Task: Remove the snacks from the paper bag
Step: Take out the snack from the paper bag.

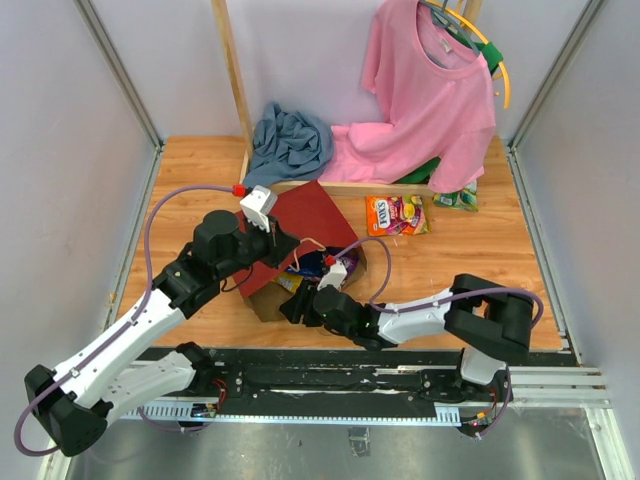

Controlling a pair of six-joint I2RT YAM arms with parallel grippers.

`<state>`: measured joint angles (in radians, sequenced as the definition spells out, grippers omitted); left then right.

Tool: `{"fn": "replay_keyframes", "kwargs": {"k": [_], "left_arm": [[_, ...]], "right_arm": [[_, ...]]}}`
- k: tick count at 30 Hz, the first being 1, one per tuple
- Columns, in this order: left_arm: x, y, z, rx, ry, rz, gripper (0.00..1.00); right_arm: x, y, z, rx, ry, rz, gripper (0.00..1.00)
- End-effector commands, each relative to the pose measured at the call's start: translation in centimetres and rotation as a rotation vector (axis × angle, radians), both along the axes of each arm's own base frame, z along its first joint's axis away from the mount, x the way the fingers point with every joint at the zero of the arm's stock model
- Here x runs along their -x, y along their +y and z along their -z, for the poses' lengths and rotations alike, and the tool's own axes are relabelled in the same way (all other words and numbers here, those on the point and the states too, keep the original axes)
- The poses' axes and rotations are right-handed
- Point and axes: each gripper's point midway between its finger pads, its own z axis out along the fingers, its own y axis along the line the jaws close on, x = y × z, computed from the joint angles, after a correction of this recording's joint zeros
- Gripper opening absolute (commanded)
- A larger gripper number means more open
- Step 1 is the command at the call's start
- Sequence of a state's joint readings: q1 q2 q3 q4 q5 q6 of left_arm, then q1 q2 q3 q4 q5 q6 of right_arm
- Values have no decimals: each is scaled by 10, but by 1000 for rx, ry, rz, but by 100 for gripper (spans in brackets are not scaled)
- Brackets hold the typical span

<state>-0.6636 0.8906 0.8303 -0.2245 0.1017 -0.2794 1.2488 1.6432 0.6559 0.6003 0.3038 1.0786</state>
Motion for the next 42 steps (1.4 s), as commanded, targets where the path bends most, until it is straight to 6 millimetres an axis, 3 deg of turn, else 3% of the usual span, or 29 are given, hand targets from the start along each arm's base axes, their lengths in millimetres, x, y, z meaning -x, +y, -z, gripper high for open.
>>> {"fn": "replay_keyframes", "kwargs": {"k": [1, 17, 28, 34, 39, 42], "left_arm": [[2, 2, -15, 9, -46, 4, 6], [13, 5, -23, 26, -52, 24, 6], [16, 5, -22, 21, -40, 34, 7], [16, 5, -19, 9, -34, 37, 7], [15, 6, -17, 0, -31, 33, 7], [14, 7, -18, -3, -32, 28, 7]], "right_arm": [[-2, 20, -9, -133, 63, 58, 55], [-38, -1, 7, -86, 12, 298, 52], [-54, 4, 18, -46, -4, 379, 45], [-63, 12, 22, -11, -18, 373, 30], [-59, 22, 21, 5, -24, 318, 2], [-50, 26, 15, 10, -33, 272, 1]]}}
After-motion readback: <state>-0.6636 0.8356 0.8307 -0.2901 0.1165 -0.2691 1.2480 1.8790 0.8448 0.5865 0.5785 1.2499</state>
